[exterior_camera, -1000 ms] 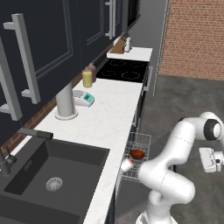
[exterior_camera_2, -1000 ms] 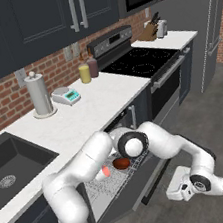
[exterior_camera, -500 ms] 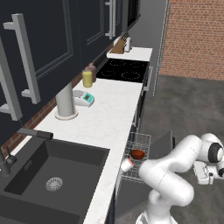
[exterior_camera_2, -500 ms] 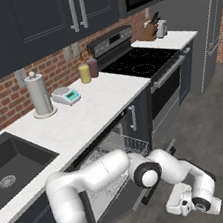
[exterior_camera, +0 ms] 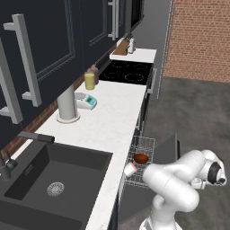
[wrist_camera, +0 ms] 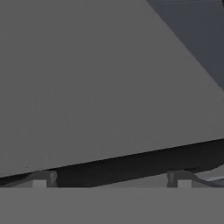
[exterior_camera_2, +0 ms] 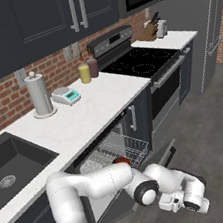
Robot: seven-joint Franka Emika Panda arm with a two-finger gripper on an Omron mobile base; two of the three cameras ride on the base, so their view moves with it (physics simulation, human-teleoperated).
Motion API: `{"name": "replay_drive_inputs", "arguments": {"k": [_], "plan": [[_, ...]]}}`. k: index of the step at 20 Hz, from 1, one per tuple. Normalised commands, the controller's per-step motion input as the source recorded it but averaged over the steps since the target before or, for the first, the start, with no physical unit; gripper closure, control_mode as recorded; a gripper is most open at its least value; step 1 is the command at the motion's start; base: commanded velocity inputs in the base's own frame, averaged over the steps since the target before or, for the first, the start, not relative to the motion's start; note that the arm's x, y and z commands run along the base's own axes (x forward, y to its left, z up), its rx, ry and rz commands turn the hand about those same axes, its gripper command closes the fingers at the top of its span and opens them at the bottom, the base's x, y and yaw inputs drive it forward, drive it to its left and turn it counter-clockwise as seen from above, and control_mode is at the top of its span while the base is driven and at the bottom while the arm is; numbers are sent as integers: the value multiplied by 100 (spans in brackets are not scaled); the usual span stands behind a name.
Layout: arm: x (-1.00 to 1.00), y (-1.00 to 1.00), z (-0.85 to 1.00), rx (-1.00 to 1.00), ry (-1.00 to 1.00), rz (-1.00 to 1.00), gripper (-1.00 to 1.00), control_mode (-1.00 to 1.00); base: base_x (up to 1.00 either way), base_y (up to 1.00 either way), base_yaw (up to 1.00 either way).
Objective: Pick up the cup and bowl from the counter, place them in the dishwasher, and close the dishwasher door.
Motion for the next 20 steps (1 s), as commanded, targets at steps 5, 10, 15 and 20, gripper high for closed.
{"name": "replay_drive_inputs", "arguments": {"k": [5, 10, 15, 20], "plan": [[75, 39, -10, 6, 4, 0, -100, -100, 0, 0, 0], [65, 41, -2, 6, 6, 0, -100, -100, 0, 0, 0], [49, 64, 0, 6, 1, 0, -100, -100, 0, 0, 0], [41, 95, 5, 6, 0, 0, -100, -100, 0, 0, 0]]}}
